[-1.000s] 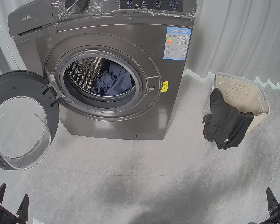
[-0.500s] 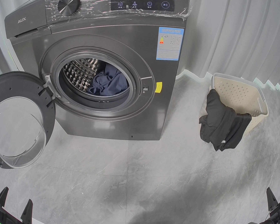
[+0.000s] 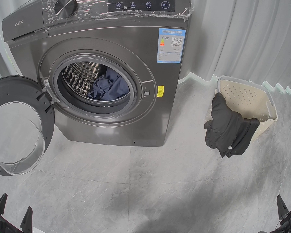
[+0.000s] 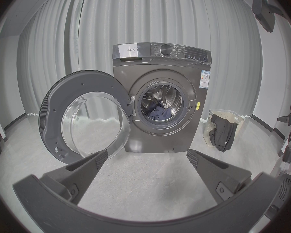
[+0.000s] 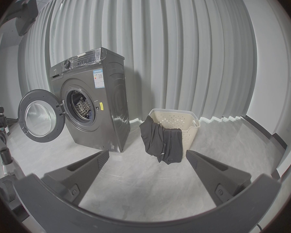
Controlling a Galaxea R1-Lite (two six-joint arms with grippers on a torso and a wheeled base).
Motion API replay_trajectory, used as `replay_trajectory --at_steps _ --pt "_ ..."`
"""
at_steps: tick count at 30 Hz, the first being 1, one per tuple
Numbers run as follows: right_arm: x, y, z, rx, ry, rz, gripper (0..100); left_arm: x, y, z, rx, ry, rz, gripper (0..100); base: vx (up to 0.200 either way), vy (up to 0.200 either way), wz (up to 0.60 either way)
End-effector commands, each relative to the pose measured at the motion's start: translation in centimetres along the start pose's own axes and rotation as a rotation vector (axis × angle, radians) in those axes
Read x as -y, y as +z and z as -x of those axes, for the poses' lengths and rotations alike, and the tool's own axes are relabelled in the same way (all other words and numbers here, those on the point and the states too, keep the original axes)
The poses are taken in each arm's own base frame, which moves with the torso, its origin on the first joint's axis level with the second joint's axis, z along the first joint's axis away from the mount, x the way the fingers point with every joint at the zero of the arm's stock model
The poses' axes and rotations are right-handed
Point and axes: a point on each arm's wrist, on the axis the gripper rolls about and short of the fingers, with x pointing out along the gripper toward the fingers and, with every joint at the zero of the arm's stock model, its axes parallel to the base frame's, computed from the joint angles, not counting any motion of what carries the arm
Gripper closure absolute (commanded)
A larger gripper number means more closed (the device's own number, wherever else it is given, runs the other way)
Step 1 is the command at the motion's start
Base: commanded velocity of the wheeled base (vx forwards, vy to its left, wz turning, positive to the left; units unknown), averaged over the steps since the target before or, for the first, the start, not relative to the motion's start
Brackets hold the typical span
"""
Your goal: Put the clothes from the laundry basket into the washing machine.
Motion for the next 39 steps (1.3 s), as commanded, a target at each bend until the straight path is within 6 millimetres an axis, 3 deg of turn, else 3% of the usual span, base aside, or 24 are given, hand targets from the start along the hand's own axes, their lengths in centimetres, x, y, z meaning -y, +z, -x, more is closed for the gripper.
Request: replay_trajectory --at_steps 1,31,39 --pt "0.0 -0.44 -0.01 -0.003 0.001 0.0 0 0.0 -0.43 -0.02 -0.003 -0.001 0.0 0 0.0 -0.2 0.0" --pt "0.0 -0.44 -0.01 -0.003 0.001 0.0 0 0.01 -0.43 -0.02 -0.003 -0.004 -0.002 0 0.0 -0.2 0.0" --pt "0.0 -0.44 -0.01 -0.003 0.001 0.0 0 0.01 -0.41 -0.02 -0.002 -0.005 -0.002 0 0.0 0.0 0.0"
